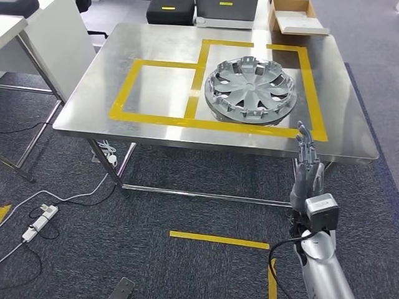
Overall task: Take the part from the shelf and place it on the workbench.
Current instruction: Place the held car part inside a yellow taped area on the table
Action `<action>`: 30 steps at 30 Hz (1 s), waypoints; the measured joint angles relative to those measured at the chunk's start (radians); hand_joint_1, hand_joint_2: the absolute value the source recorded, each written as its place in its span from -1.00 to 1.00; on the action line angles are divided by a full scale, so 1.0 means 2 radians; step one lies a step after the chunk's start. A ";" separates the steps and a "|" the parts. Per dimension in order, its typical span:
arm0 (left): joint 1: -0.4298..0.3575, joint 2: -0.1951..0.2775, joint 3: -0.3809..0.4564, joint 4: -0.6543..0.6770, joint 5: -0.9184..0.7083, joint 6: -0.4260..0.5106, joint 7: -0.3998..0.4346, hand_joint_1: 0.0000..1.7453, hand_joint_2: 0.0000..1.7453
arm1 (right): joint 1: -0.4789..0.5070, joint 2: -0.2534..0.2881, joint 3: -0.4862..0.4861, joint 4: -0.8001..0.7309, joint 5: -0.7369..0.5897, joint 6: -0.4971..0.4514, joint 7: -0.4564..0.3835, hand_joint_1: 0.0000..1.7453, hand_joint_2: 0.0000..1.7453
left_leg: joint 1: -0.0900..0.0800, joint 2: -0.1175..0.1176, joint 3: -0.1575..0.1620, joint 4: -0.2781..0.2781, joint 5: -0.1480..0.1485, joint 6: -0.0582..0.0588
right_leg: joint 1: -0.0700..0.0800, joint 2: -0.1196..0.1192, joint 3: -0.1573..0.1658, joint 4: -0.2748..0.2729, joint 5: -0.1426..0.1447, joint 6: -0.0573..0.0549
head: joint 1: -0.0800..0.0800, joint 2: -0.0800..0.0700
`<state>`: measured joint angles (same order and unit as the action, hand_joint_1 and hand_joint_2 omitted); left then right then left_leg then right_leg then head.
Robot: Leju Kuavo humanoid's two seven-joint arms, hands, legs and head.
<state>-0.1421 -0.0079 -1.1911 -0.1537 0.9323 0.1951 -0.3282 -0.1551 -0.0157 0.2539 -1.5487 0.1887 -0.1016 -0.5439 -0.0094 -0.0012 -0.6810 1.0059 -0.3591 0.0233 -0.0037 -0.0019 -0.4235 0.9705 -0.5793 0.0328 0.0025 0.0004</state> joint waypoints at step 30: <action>0.033 -0.014 0.028 0.004 0.065 0.010 -0.033 -1.00 -1.00 | 0.149 0.091 -0.266 0.178 -0.058 0.084 -0.044 -1.00 -1.00 | 0.001 0.004 0.009 -0.006 -0.002 0.001 | -0.005 0.000 0.006 -0.001 0.004 0.009 | 0.000 0.000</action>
<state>-0.0754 -0.0368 -1.1347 -0.1454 1.0631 0.2157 -0.3950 0.1422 0.1662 -0.2782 -1.1918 0.0735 0.0664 -0.6328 -0.0067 0.0062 -0.6625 0.9939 -0.3629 0.0247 -0.0145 -0.0014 -0.4111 0.9692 -0.5715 0.0509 0.0031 0.0005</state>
